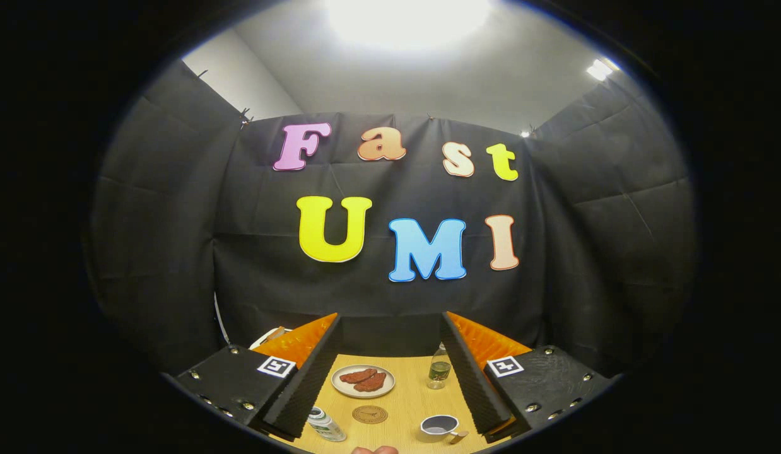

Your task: Take the bottle from table, then pour the juice into the cup, finally place the bottle on the coaster

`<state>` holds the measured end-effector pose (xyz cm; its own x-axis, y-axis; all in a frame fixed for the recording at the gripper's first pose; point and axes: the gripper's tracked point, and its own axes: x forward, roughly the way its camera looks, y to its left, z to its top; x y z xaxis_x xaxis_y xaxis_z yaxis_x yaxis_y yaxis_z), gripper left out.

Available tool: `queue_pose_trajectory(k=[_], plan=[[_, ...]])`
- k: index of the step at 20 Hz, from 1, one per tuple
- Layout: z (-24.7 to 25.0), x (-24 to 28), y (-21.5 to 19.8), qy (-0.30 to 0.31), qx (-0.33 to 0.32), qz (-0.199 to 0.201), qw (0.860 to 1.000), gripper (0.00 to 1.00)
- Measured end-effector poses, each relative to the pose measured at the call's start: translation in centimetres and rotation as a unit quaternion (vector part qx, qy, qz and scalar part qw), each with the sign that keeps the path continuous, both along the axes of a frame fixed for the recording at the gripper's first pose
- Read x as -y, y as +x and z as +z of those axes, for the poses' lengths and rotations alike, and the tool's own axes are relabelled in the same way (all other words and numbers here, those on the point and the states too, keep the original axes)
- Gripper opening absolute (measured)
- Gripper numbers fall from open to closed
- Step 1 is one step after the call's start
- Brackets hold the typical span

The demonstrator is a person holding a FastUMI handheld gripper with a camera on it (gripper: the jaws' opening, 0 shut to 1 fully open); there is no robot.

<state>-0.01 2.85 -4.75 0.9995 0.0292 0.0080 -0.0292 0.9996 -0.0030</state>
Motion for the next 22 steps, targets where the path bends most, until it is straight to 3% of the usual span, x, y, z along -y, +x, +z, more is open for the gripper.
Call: queue_pose_trajectory(k=[17, 22], plan=[[-3.6, -2.7, -0.8, 0.005, -0.003, 0.027, 1.000, 0.95], [-7.4, -4.0, -2.1, -0.002, -0.004, 0.030, 1.000, 0.95]])
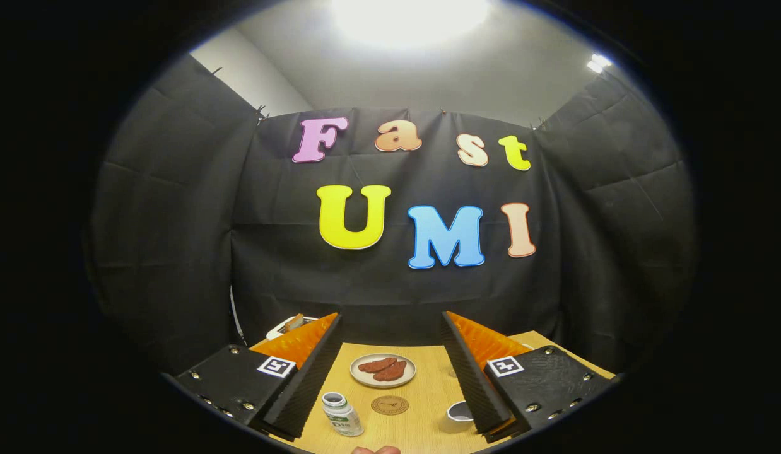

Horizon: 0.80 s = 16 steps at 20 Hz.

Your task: Take the bottle from table, then pour the juice into the cup, finally place the bottle on the coaster

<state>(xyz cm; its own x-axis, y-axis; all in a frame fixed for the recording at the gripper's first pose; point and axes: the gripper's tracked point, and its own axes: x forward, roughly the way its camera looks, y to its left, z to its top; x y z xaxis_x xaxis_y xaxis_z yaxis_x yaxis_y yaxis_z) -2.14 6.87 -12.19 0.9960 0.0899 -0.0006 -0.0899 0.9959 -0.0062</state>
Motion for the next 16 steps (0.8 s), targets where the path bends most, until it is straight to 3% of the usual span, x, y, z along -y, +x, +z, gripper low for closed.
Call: queue_pose_trajectory(k=[9, 16], plan=[[-15.2, -4.1, -2.2, 0.012, -0.080, 0.015, 0.997, 0.96], [-23.9, -9.1, 1.1, -0.025, -0.111, 0.023, 0.993, 0.95]])
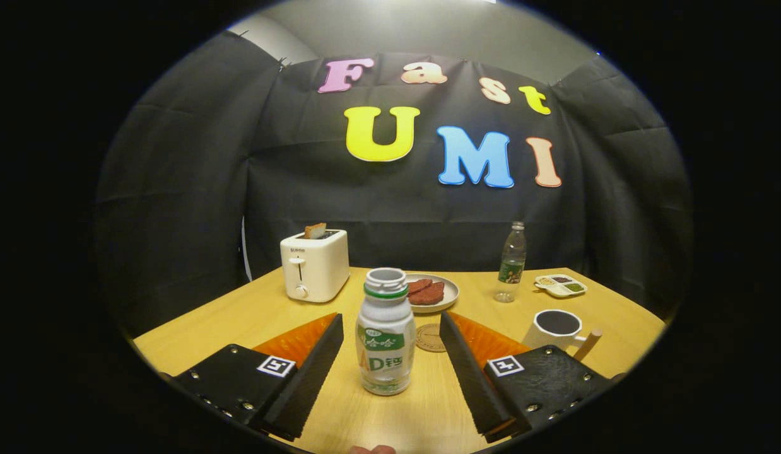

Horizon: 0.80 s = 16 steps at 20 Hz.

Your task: Take the bottle from table, then pour the juice into the cup, finally place the bottle on the coaster

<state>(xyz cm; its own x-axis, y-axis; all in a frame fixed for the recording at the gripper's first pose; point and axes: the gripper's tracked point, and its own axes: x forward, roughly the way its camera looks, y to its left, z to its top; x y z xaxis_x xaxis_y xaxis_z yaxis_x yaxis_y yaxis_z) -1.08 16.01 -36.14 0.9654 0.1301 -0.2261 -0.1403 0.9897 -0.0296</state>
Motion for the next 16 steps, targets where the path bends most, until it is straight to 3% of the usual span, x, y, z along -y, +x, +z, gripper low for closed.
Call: queue_pose_trajectory(k=[3, 9, 12, 14, 16], plan=[[-2.9, 0.4, 1.4, 0.009, -0.022, -0.035, 0.999, 0.95], [-4.8, -0.2, 4.3, 0.006, -0.032, -0.046, 0.998, 0.95], [-6.0, -1.3, 5.8, -0.021, -0.049, -0.027, 0.998, 0.95], [-6.1, -1.5, 6.3, -0.031, -0.047, -0.011, 0.998, 0.83], [-5.9, -1.0, 6.0, -0.018, -0.052, -0.008, 0.998, 0.83]])
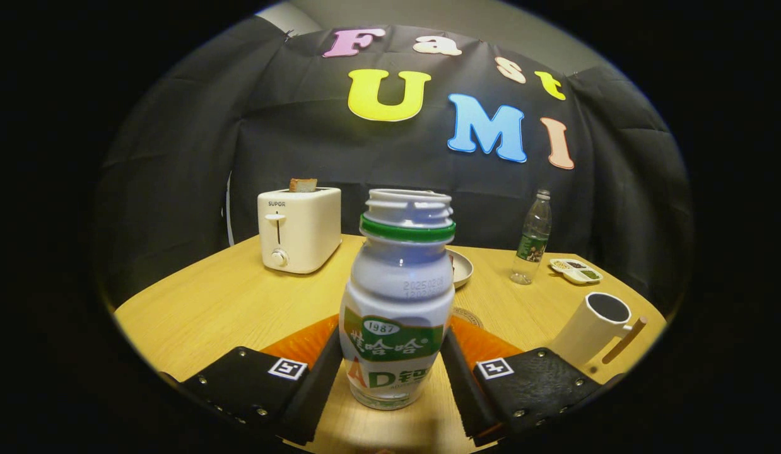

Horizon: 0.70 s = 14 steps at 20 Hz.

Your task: Take the bottle from table, then pour the juice into the cup, finally place the bottle on the coaster

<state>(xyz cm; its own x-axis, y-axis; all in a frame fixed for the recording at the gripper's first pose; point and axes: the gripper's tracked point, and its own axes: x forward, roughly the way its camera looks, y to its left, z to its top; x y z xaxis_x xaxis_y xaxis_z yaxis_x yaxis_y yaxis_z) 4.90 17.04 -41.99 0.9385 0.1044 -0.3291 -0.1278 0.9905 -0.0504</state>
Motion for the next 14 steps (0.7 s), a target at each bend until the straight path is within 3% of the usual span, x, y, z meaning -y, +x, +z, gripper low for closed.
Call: queue_pose_trajectory(k=[9, 14], plan=[[1.4, 1.9, -0.8, 0.036, -0.023, -0.039, 0.998, 0.70], [4.9, 2.4, -0.1, 0.131, -0.031, -0.051, 0.990, 0.70]])
